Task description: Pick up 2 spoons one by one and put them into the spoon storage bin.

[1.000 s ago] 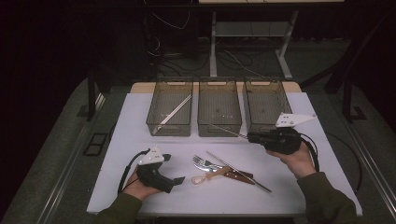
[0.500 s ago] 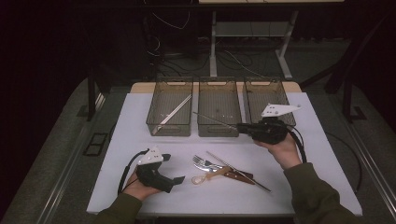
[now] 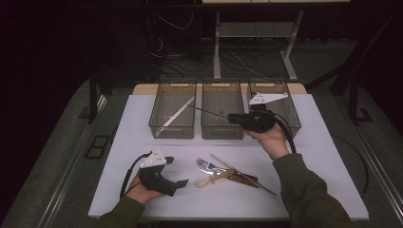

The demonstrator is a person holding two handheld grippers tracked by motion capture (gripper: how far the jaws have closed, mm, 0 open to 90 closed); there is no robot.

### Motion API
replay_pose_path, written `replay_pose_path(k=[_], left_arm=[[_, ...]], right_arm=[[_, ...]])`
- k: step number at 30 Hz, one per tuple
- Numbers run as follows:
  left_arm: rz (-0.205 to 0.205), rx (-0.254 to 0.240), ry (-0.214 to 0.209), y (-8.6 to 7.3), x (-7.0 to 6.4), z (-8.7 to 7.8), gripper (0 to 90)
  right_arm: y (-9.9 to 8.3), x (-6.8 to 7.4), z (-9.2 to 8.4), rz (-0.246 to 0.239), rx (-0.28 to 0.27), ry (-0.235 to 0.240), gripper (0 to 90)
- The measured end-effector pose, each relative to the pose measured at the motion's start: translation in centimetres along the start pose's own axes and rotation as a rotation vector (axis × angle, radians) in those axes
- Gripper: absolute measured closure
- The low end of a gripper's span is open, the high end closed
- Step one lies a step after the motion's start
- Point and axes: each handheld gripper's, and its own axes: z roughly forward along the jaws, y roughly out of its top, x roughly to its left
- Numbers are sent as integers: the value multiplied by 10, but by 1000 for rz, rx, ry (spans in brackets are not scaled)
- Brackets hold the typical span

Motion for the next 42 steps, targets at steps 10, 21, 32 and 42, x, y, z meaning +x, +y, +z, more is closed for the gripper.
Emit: replay_pose_path(k=[10, 21, 32, 42], left_arm=[[1, -1, -6, 1, -1, 1, 0], [9, -1, -5, 1, -3, 1, 0], [12, -5, -9, 1, -2, 3, 0], [15, -6, -13, 2, -2, 3, 0]], right_arm=[[22, 1, 31, 4, 13, -33, 851], [39, -7, 77, 33, 42, -78, 851], [53, -11, 117, 33, 82, -108, 851], [68, -6, 152, 33, 126, -125, 851]])
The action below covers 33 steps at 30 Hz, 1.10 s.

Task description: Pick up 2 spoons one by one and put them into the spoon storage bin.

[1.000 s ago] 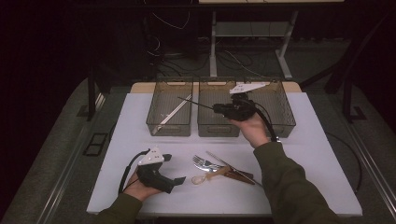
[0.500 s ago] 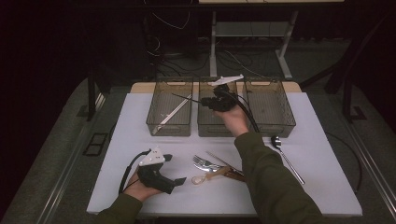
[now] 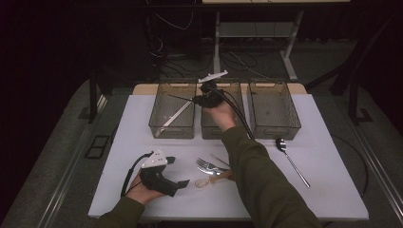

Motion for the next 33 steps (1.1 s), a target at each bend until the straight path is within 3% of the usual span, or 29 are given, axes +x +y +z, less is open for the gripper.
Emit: replay_pose_path(k=[8, 20, 22, 24, 29, 33], left_arm=[[3, -5, -9, 1, -1, -1, 0], [11, -7, -23, 2, -1, -1, 0], [10, -6, -24, 2, -1, -1, 0], [15, -5, -26, 2, -1, -1, 0], [13, -6, -23, 2, -1, -1, 0], [16, -5, -24, 2, -1, -1, 0]], right_arm=[[13, 14, 23, -15, 53, -37, 851], [19, 24, 48, -41, 97, -65, 847], [19, 25, 49, -40, 107, -54, 815], [19, 25, 50, -38, 103, -48, 710], [20, 28, 45, -52, 100, -37, 647], [20, 26, 38, -32, 86, -8, 619]])
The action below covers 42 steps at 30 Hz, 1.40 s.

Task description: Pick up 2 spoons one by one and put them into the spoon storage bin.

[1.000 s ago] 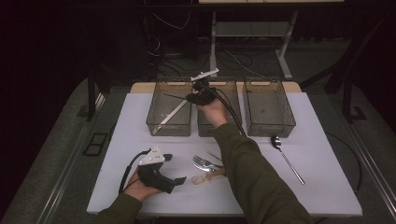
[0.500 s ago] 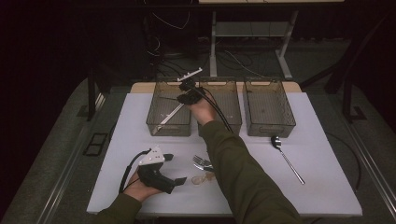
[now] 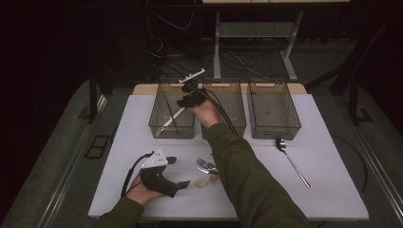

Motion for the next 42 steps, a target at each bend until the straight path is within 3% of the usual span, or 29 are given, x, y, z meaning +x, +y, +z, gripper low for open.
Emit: replay_pose_path(k=[4, 8, 13, 20, 29, 38, 42], left_arm=[[4, -2, 1, 0, 0, 0, 0], [2, -1, -5, 0, -1, 0, 0], [4, -4, -3, 0, -2, 1, 0], [10, 9, -1, 0, -2, 0, 0], [1, 10, 2, -1, -2, 0, 0], [-7, 10, 13, -2, -1, 0, 0], [-8, 9, 13, -2, -1, 0, 0]], right_arm=[[-5, -3, -12, 0, -16, 30, 581], [-13, -7, -29, 8, -36, 90, 517], [-26, -9, -55, -25, -66, 117, 474], [-51, -15, -87, -66, -79, 128, 455], [-82, -22, -119, -79, -99, 133, 450], [-112, -28, -141, -74, -103, 145, 424], [-129, -32, -149, -46, -105, 148, 423]])
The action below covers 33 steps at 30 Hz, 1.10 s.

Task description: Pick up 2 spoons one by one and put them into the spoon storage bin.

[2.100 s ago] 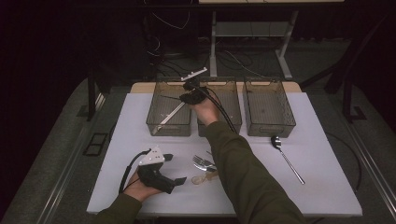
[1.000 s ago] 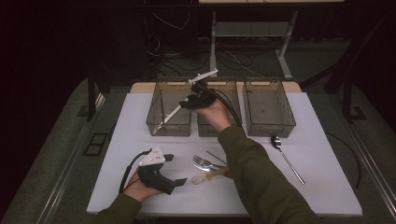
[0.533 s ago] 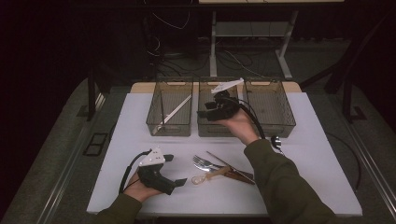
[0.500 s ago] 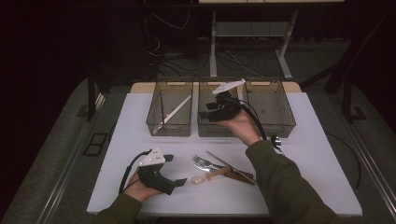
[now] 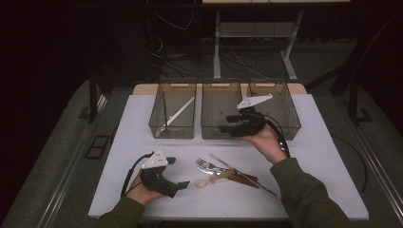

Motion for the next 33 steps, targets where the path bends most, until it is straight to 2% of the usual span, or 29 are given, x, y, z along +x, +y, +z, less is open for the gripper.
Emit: replay_pose_path(k=[5, 10, 17, 27, 33], left_arm=[[-3, 3, 4, 0, 1, 0, 0], [-4, 6, 5, 0, 1, 0, 0], [2, 5, 7, 0, 1, -1, 0], [-6, 0, 9, -1, 2, -2, 0], [-5, 2, 11, -1, 2, -1, 0]], right_arm=[[-19, -1, -12, 22, 2, 5, 423], [-37, 0, -23, 23, 17, 13, 423], [-57, 5, -40, 34, 26, 47, 429], [-88, 17, -60, -2, 82, 48, 431], [-106, 20, -75, -9, 103, 62, 443]])
